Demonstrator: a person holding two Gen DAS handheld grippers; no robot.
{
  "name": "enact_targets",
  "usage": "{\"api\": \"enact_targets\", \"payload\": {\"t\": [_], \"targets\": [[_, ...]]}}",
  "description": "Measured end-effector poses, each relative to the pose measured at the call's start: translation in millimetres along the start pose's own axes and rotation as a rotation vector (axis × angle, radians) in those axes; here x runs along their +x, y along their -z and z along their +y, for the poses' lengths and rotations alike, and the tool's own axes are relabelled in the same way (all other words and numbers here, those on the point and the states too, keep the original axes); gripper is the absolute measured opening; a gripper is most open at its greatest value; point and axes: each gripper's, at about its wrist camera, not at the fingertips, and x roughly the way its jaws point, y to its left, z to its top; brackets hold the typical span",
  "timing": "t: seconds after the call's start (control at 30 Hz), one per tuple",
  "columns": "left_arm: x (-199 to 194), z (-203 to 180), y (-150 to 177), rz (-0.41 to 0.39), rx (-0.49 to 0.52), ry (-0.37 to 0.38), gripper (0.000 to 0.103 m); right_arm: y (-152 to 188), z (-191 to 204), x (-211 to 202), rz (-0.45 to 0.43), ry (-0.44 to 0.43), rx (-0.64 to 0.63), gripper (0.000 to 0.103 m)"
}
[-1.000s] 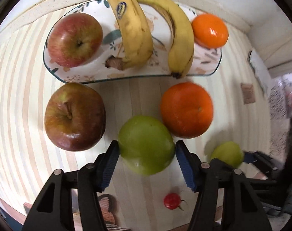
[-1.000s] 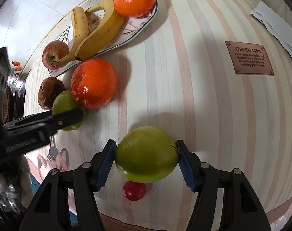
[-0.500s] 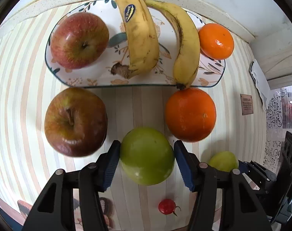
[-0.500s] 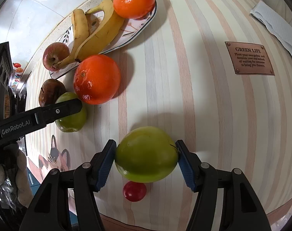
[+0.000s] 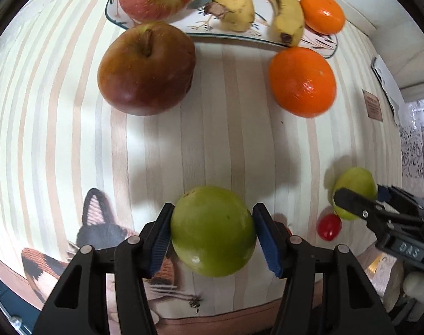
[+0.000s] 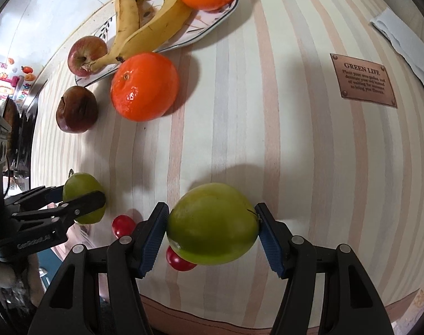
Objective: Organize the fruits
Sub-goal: 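Lift both green apples off the tablecloth toward the plate, then lower both green apples onto the plate and open both grippers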
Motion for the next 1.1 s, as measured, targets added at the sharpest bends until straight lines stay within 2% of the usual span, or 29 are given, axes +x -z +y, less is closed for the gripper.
{"api": "enact_targets", "payload": {"t": [0.27,0.4,0.57,0.73,0.87,1.1], "targets": [[-1.9,-19.4,0.7,-0.051,0.018,0.006,0.054,-1.3,8.7,0.9,-0.015,0.026,-0.054,0.065],[-24.3,-23.6,2.3,-0.089,0.043,0.018,0.054,-2.3,13.2,-4.8,-0.023,-0.007,-0.051,0.065],[-75.4,-9.5,-4.2,-0.167,0.046,0.062,0.054,-19.1,26.4,-32.9,-0.077,-0.081,-0.056,0.065],[-129.1,-0.8,-48.4,-0.253,-0.001,0.128,0.054,-64.9,49.5,-70.1,-0.162,-0.144,-0.092,0.065],[-152.3,12.3,-102.2,-0.302,-0.030,0.137,0.054,-117.1,75.6,-81.4,-0.236,-0.121,-0.146,0.065],[-125.6,28.8,-187.4,-0.250,-0.054,0.118,0.054,-188.7,105.1,-59.3,-0.246,-0.065,-0.196,0.065]]}}
